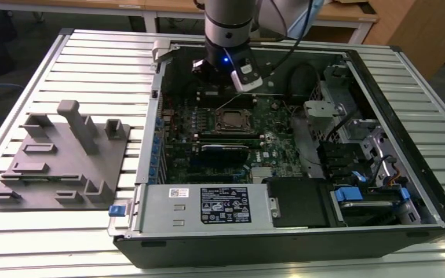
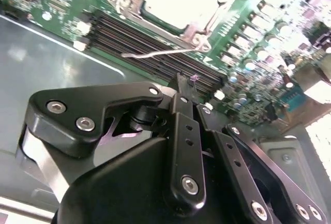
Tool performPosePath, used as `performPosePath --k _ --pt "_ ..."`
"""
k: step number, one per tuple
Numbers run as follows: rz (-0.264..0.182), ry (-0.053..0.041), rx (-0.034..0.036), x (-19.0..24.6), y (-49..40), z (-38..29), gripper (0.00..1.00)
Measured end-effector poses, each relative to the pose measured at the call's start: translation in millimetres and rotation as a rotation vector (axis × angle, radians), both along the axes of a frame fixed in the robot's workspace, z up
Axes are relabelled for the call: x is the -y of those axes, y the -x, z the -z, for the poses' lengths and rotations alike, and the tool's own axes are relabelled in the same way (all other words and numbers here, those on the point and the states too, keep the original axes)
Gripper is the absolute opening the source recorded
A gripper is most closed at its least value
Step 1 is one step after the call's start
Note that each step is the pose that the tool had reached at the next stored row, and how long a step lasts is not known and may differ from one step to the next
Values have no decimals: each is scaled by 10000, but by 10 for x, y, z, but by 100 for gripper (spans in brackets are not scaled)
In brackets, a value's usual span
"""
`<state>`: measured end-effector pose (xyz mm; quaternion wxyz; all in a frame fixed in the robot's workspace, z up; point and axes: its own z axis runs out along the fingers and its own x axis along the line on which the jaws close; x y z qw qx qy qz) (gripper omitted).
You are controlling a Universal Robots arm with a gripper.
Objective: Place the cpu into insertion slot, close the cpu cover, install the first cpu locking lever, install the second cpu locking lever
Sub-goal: 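Install the first cpu locking lever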
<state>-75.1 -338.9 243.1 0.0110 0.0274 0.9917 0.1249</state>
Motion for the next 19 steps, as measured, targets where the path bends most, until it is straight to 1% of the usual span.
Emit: performPosePath --k 3,7,14,17,19 --pt "1 -1 -1 0 -58 0 10" --pt "1 0 0 0 -78 0 10" --pt "1 -1 0 0 -79 8 10" --pt "1 31 -1 -2 -79 18 10" --pt "16 77 0 -4 -86 24 10"
